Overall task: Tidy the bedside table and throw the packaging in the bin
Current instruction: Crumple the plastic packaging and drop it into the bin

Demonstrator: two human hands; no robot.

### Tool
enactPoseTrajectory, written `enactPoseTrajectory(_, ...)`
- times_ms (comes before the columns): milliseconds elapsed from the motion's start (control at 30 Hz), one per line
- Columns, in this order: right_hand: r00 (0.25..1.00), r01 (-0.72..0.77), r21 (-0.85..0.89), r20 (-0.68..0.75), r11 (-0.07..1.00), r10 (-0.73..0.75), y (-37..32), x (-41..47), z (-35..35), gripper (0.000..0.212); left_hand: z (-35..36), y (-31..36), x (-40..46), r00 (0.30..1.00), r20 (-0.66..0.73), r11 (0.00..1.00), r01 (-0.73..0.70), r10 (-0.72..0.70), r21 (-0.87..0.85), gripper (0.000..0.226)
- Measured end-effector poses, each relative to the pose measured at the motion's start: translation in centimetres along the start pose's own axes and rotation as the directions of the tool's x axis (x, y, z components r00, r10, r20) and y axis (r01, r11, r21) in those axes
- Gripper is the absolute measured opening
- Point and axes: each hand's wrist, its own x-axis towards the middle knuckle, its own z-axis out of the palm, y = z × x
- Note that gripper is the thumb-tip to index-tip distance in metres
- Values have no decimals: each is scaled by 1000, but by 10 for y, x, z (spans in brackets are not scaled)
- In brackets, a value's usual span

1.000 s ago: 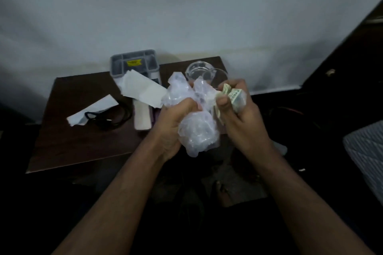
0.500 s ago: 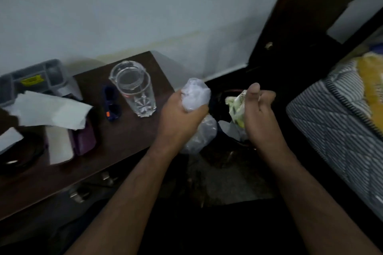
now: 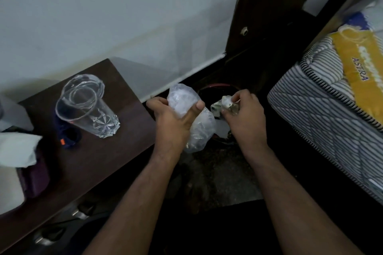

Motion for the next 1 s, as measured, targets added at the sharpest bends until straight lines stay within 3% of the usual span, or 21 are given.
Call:
enactPoseTrajectory(100,999,-9,-21,31,1000,9,4,4,7,26,4,-3,8,999,24,1000,20,-20,7,74)
enactPoseTrajectory(233,963,-69,-200,242,977,117,15,6,17,51,1,0,16,999,53,1000,12,-13,14,76)
enactPoseTrajectory(300,961,-65,-231,247,971,123,16,6,17,48,1,-1,19,997,75,999,1,-4,45,75)
enactPoseTrajectory(467,985,64,78,152,995,-75,8,9,14,15,6,-7,19,994,107,995,15,-26,100,73)
enactPoseTrajectory(567,975,122,305,141,944,-171,0,7,14,26,9,-11,22,987,143,997,68,-70,21,82)
enactPoseTrajectory(700,901,25,601,332,799,-278,-7,5,13,56,6,-10,23,971,205,970,164,-126,-181,68)
enactPoseTrajectory(767,852,-41,651,419,758,-314,-6,5,7,78,2,-5,23,962,235,904,221,-140,-366,54)
enactPoseTrajectory(867,758,-63,736,474,674,-447,-5,3,6,98,0,0,23,949,268,840,277,-164,-467,50)
enactPoseTrajectory(933,767,78,666,436,742,-472,-5,1,10,94,1,2,21,932,310,816,323,-188,-480,53)
enactPoseTrajectory(1000,829,207,535,349,819,-437,-6,3,12,85,3,4,21,909,362,810,368,-210,-456,51)
